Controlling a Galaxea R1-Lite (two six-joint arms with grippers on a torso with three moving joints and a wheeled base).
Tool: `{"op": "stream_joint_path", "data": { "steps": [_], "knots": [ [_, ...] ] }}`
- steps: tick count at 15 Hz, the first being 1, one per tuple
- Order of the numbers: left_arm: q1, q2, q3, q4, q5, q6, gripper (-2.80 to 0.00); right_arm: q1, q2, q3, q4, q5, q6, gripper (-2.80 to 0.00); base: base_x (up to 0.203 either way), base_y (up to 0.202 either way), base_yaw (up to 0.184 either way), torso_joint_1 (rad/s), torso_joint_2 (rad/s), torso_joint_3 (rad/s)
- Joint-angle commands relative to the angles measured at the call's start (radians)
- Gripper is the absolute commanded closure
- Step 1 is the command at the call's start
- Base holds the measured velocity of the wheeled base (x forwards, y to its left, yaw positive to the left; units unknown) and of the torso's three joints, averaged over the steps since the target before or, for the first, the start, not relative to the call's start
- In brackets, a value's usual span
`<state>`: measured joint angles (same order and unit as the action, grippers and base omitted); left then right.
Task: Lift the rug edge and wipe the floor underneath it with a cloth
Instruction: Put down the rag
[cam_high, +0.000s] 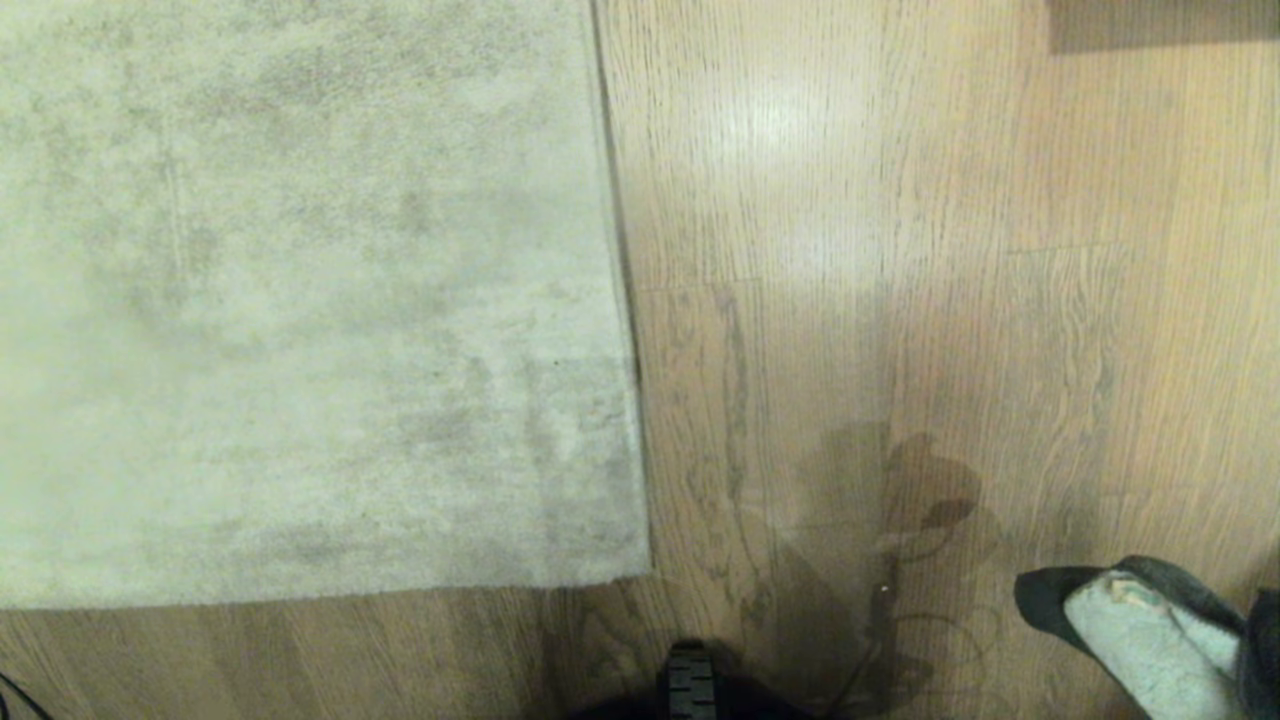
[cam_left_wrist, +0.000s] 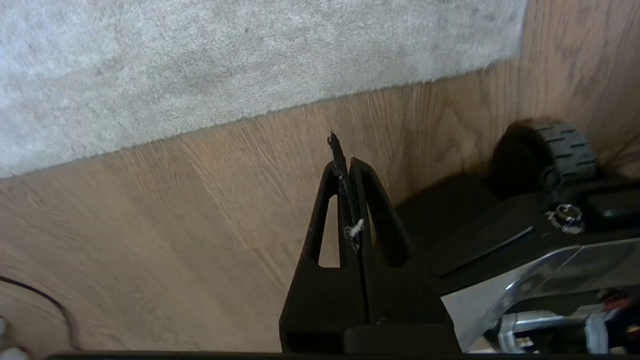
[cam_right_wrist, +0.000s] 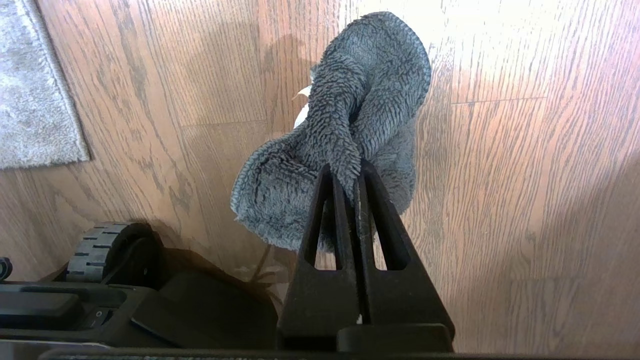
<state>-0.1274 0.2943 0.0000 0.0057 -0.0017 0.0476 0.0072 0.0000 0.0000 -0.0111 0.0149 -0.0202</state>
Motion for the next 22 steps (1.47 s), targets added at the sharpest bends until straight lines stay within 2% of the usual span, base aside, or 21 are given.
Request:
{"op": "stream_joint_path", "data": {
  "steps": [1,14,18,22],
  "knots": [
    [0.000,-0.007,0.000,0.000,0.002,-0.020,0.00,0.000,0.002,0.000,-0.001,0.000,-0.001,0.00,0.000,0.000,0.000,0.000,0.00,0.000],
    [0.006,-0.006,0.000,0.001,0.002,-0.021,0.00,0.000,0.002,0.000,0.000,0.000,0.000,0.00,0.000,0.000,0.000,0.000,0.00,0.000],
    [0.185,-0.013,0.000,0.001,0.002,-0.021,0.00,0.000,0.002,0.000,-0.001,0.000,0.000,0.00,0.000,0.000,0.000,0.000,0.00,0.000],
    [0.193,-0.021,0.000,0.002,0.003,-0.023,0.00,0.000,0.002,0.000,-0.001,0.000,-0.001,0.00,0.000,0.000,0.000,0.000,0.00,0.000]
  ]
}}
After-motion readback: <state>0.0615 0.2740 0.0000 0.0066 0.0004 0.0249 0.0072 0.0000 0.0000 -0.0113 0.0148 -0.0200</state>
